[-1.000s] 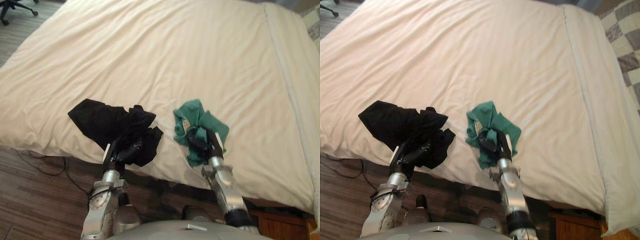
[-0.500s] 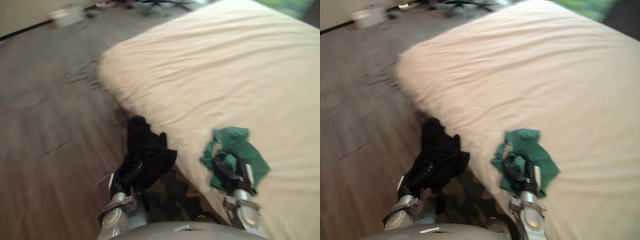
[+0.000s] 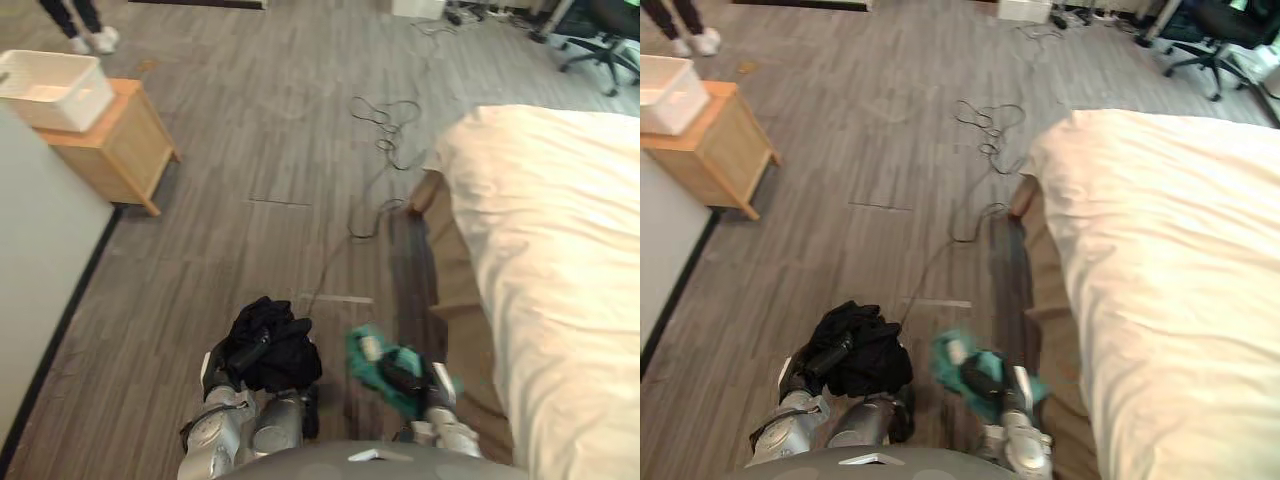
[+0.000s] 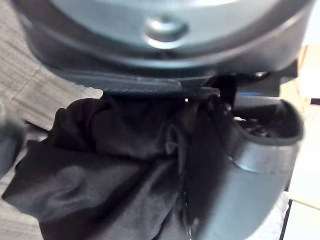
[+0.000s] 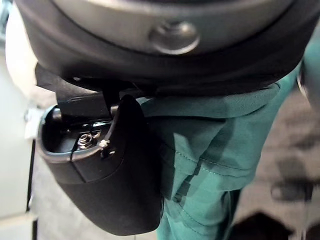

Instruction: Tidy up the quilt and then pick up the clothes from the bed and put them into the laundry hamper

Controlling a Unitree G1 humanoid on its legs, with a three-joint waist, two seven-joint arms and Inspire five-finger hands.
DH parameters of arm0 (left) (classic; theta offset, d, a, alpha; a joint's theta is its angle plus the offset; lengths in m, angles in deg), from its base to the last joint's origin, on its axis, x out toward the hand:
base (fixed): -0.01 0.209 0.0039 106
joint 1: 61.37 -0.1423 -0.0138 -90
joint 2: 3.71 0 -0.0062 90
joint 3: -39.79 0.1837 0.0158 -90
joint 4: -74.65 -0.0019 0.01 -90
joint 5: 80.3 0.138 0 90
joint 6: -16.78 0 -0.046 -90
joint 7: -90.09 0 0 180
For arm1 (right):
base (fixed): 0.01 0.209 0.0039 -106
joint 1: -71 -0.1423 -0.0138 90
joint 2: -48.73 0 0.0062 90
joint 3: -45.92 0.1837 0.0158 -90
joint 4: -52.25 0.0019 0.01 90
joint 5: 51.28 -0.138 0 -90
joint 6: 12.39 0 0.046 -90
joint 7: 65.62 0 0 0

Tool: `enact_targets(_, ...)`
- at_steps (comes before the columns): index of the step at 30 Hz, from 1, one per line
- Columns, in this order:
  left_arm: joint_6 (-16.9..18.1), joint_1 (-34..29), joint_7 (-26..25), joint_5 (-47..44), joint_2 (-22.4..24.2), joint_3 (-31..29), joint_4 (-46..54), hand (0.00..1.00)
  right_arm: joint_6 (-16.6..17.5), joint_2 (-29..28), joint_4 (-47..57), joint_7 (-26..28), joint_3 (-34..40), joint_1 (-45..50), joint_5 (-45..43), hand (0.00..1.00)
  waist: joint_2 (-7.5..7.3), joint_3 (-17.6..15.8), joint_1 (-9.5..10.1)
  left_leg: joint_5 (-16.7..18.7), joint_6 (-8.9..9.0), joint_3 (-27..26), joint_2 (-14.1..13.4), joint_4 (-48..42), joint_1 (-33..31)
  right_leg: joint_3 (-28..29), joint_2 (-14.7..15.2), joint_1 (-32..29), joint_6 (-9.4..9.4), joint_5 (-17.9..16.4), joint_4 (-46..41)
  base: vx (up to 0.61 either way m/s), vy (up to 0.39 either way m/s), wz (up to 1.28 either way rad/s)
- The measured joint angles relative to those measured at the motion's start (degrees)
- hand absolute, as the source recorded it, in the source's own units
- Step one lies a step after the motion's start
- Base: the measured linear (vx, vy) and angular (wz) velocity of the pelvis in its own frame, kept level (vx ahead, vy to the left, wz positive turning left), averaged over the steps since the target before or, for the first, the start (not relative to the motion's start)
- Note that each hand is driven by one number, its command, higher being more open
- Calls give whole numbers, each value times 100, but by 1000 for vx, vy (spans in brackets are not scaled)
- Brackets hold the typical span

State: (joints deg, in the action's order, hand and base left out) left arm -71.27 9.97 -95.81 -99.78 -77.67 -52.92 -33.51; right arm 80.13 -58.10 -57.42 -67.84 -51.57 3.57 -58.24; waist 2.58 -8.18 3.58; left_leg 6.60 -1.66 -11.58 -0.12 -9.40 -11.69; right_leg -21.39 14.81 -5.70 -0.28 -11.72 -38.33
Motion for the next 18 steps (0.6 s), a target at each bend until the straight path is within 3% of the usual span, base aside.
enact_targets(1,44,-123,1,1,40,63,199,0,0,-180,79,44,-144,44,1,0,-4,-6,-31,-179,14,303,249,295,190,384,-385,-206,-146,-247,-117,203,131,94)
enact_targets(2,47,-125,2,1,58,98,241,0,0,-173,96,55,-222,53,3,0,-27,-10,-53,-200,4,387,338,384,252,602,-562,-279,-224,-334,-125,243,115,129)
enact_targets(3,43,-100,0,12,104,164,263,0,2,-168,133,12,-272,75,121,0,-75,9,-73,-39,-15,330,422,435,296,1034,-948,-405,-324,-419,85,255,64,100)
enact_targets(4,44,-118,5,11,141,197,265,0,21,-199,170,-103,-299,68,297,0,-295,-37,-89,175,-48,-144,384,32,169,1303,-1078,-514,-259,-463,502,259,32,85)
enact_targets(5,60,-137,15,11,150,256,278,0,60,-175,257,-150,-295,111,399,0,-250,-34,-83,159,-384,-111,382,-170,86,1368,-1097,-527,-242,-475,608,262,-2,53)
enact_targets(6,7,-179,20,11,179,283,204,0,52,-170,222,-221,-277,61,466,0,-429,-93,-68,270,-601,-88,610,-270,167,1546,-958,-527,-243,-471,801,279,3,41)
enact_targets(7,-49,-195,20,14,188,369,181,0,50,-171,222,-243,-269,76,486,0,-481,-85,-84,301,-564,-32,687,-278,224,1526,-910,-502,-237,-469,963,227,17,28)
enact_targets(8,-66,-419,229,222,115,1254,-49,0,61,61,303,-335,-330,129,653,0,-399,443,60,-2,-88,13,245,462,803,1550,-989,269,-280,849,3160,131,24,15)
enact_targets(13,-66,-419,222,222,118,1245,-48,0,61,46,313,-338,-333,159,654,0,-419,420,32,34,-69,-88,213,446,826,1610,-1010,273,-278,849,3189,0,0,-8)
enact_targets(15,-67,-394,134,226,122,1335,-48,0,59,-1,574,-411,-389,404,661,0,-392,349,-23,229,-9,-215,156,344,827,1648,-1035,282,-248,816,3162,-3,-1,-28)
enact_targets(18,-69,-254,-79,440,104,1618,-55,0,39,-4,668,-587,-507,591,687,0,-436,145,-209,409,-26,-428,152,374,1026,1218,-836,197,-171,442,2771,26,-4,-18)
